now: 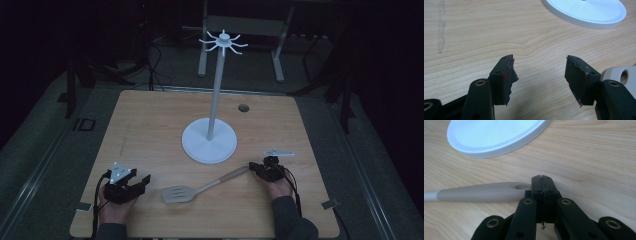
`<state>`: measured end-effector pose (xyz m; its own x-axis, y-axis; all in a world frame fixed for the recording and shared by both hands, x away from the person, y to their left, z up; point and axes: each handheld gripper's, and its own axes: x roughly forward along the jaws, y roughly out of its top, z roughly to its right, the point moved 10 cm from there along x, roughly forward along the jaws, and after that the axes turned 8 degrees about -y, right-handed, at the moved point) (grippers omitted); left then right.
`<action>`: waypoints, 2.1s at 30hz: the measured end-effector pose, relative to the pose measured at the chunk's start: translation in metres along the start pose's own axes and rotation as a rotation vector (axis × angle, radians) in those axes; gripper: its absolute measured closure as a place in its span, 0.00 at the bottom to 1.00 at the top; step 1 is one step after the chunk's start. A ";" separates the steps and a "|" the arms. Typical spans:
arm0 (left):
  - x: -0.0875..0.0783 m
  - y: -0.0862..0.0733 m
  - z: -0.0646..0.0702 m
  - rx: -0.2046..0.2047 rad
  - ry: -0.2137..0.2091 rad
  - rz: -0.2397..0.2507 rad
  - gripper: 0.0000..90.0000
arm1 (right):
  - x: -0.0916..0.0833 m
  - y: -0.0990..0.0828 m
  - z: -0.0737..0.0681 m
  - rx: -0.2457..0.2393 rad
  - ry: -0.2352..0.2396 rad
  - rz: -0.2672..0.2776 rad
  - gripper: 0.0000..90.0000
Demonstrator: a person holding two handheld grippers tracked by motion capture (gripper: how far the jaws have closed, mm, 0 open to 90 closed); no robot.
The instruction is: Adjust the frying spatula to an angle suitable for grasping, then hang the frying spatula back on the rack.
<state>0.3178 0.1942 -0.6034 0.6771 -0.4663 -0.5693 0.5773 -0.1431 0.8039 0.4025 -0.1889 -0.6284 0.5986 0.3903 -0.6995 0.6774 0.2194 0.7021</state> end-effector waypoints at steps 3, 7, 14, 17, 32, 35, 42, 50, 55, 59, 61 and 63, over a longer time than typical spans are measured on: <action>0.002 0.001 0.004 0.015 -0.011 -0.008 0.45 | 0.005 0.004 -0.002 0.019 0.012 -0.001 1.00; 0.003 0.001 0.007 0.024 -0.017 -0.011 0.45 | 0.012 0.010 -0.006 0.044 0.031 -0.008 1.00; 0.003 0.001 0.007 0.022 -0.019 -0.012 0.45 | 0.027 0.025 -0.021 0.087 0.089 -0.018 1.00; 0.003 0.001 0.006 0.021 -0.016 -0.011 0.45 | 0.028 0.031 -0.030 0.106 0.130 -0.003 0.99; 0.007 0.011 0.021 0.049 -0.057 -0.047 0.46 | 0.011 0.031 -0.024 0.008 0.056 0.012 0.88; 0.009 0.016 0.029 0.055 -0.081 -0.057 0.47 | -0.002 0.024 -0.014 -0.034 0.011 0.016 0.83; 0.016 0.025 0.039 0.096 -0.105 -0.101 0.45 | -0.036 0.005 0.009 -0.076 -0.036 0.029 0.73; 0.019 0.052 0.051 0.101 -0.141 -0.078 0.45 | -0.061 -0.027 0.044 -0.031 -0.104 0.064 0.66; 0.026 0.066 0.063 0.125 -0.164 -0.090 0.46 | -0.060 -0.032 0.059 0.010 -0.147 0.075 0.65; 0.033 0.075 0.075 0.163 -0.164 -0.096 0.48 | -0.060 -0.032 0.064 0.017 -0.174 0.091 0.64; 0.038 0.080 0.081 0.175 -0.168 -0.103 0.50 | -0.059 -0.034 0.066 0.015 -0.181 0.091 0.63; 0.044 0.082 0.087 0.192 -0.173 -0.124 0.51 | -0.058 -0.036 0.067 0.027 -0.187 0.084 0.63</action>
<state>0.3556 0.0857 -0.5475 0.5098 -0.5743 -0.6405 0.5424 -0.3634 0.7575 0.3725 -0.2794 -0.6218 0.7207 0.2329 -0.6529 0.6313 0.1685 0.7570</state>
